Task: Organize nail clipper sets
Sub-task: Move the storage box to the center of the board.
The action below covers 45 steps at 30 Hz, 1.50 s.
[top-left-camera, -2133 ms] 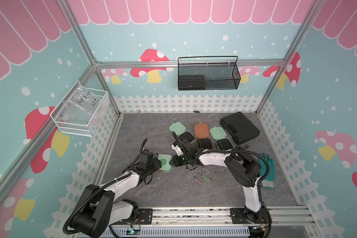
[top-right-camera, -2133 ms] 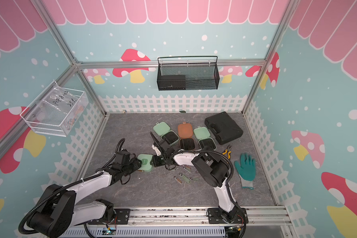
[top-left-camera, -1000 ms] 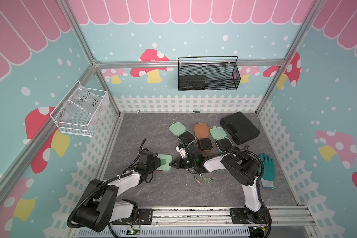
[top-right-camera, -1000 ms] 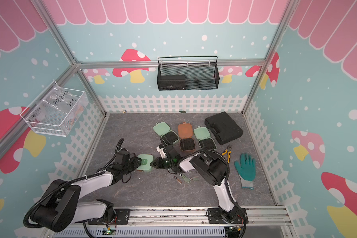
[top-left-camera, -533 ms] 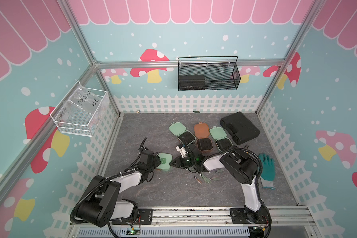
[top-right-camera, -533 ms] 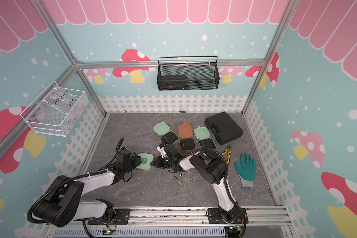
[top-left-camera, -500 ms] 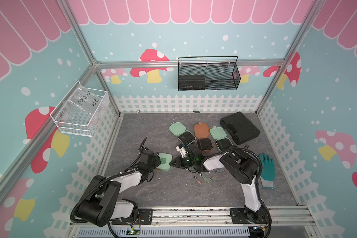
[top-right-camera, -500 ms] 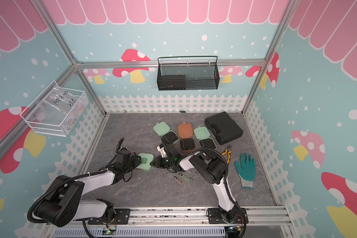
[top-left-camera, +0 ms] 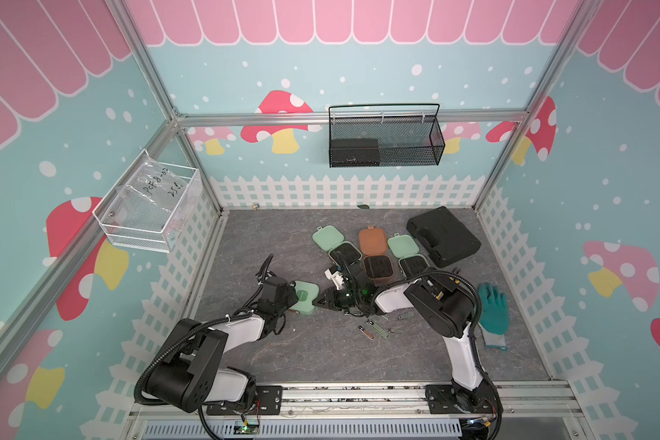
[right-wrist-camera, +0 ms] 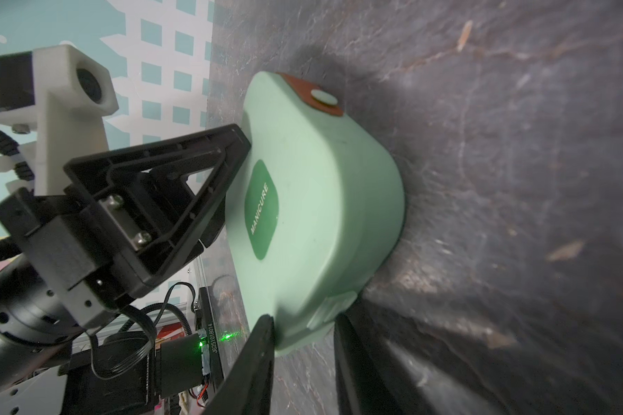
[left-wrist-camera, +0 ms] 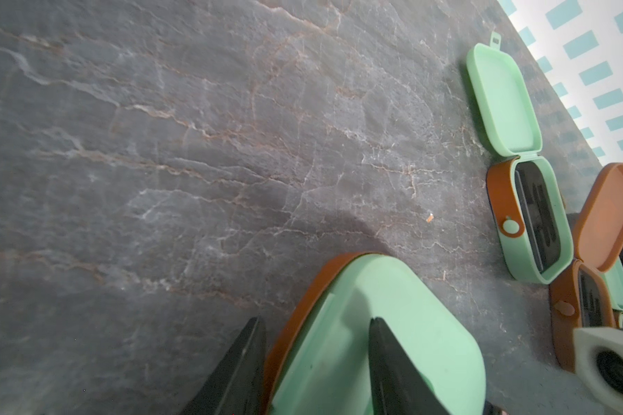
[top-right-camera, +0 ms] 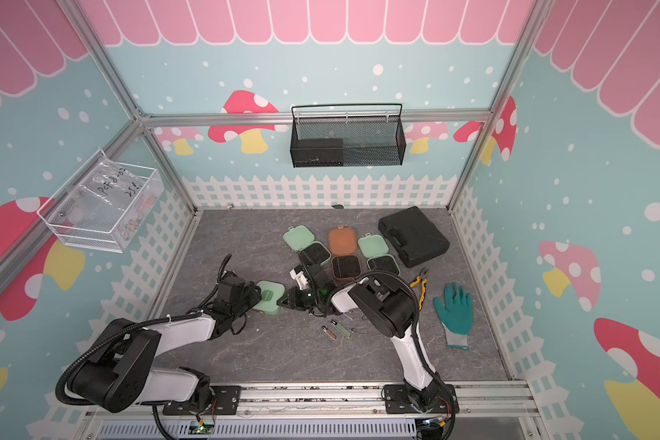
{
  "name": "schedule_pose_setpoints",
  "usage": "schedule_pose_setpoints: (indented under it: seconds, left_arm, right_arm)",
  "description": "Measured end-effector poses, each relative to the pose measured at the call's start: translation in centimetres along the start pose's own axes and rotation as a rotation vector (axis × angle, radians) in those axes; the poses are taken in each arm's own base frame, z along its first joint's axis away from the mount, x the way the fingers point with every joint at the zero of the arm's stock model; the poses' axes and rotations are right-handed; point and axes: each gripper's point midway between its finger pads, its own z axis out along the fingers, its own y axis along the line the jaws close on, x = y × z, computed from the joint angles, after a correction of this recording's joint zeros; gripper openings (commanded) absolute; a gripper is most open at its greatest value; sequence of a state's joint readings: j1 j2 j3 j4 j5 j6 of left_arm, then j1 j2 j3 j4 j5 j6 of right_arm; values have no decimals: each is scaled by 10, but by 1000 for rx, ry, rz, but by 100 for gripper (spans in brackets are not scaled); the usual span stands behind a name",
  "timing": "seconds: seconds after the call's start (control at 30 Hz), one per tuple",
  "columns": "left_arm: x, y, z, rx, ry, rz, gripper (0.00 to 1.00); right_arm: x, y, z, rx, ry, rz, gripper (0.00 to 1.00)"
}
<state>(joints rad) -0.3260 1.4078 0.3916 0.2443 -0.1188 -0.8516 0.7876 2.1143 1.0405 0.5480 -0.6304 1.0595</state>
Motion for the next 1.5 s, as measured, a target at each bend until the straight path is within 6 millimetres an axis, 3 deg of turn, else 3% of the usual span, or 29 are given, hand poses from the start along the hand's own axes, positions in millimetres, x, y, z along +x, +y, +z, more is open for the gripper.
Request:
schedule_pose_setpoints:
  seconds: [0.6,0.87,1.07,1.23,1.4,1.5]
  left_arm:
    - [-5,-5,2,-9,-4,-5,46]
    - [-11,-4,5,-50,2,-6,46]
    - [-43,-1,27,-76,-30,-55,46]
    - [-64,-1,42,-61,-33,-87,50]
    - [-64,-6,43,-56,6,-64,60]
    - [-59,-9,32,-70,35,-41,64]
  right_arm:
    - [-18,2,5,120,38,28,42]
    - [-48,1,18,187,0,1,42]
    - [-91,0,38,221,-37,-48,43]
    - [-122,2,51,265,-55,-113,51]
    - [-134,6,52,323,-41,-192,61]
    - [-133,14,50,341,-27,-250,64]
